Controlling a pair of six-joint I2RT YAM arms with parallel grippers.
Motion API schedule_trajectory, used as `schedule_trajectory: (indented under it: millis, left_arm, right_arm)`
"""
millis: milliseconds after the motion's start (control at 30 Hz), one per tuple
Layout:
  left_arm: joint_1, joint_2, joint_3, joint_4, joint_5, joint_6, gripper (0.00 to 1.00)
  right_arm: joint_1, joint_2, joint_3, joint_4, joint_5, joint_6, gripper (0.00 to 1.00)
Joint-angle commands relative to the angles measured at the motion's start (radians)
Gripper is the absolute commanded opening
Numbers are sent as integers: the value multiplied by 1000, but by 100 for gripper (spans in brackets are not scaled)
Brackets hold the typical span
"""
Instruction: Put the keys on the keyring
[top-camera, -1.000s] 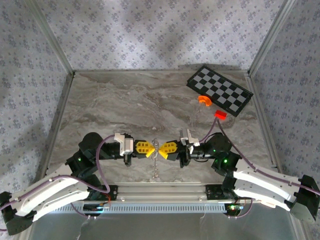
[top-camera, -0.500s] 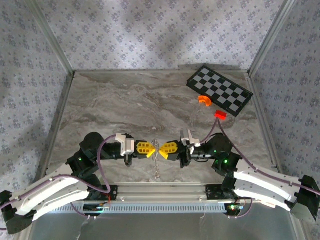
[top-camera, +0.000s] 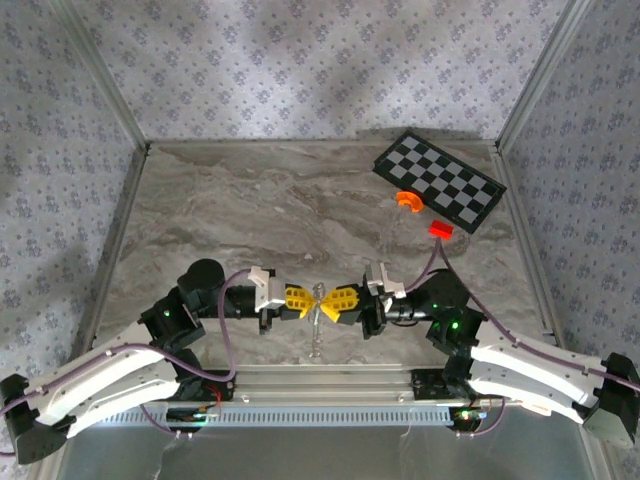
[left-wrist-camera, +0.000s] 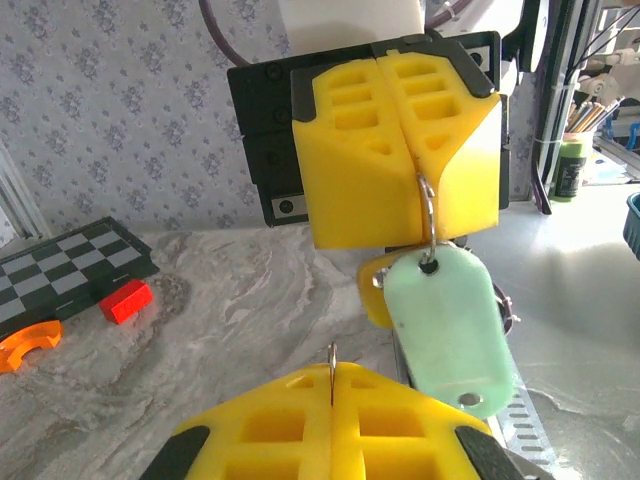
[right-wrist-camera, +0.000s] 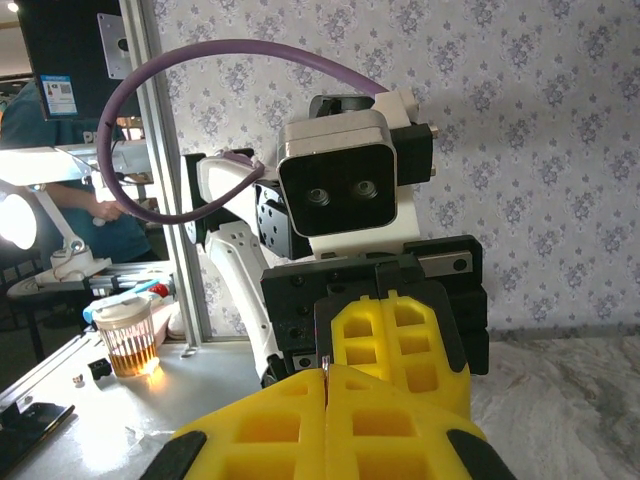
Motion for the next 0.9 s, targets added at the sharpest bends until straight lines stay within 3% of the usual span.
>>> schedule_trajectory:
  millis: [0,367,867]
  left_arm:
    - [-1,-18,43,17,-9,21,0]
    - [-1,-67,47,-3,-26,33,0]
    - [-3,-54,42,36,8,17,0]
  right_arm:
    - [0,-6,25,-14,-5,-10,0]
    - [-10,-131,41,-269,75,-69,0]
    - [-11,-76,37,-202,82,-52,0]
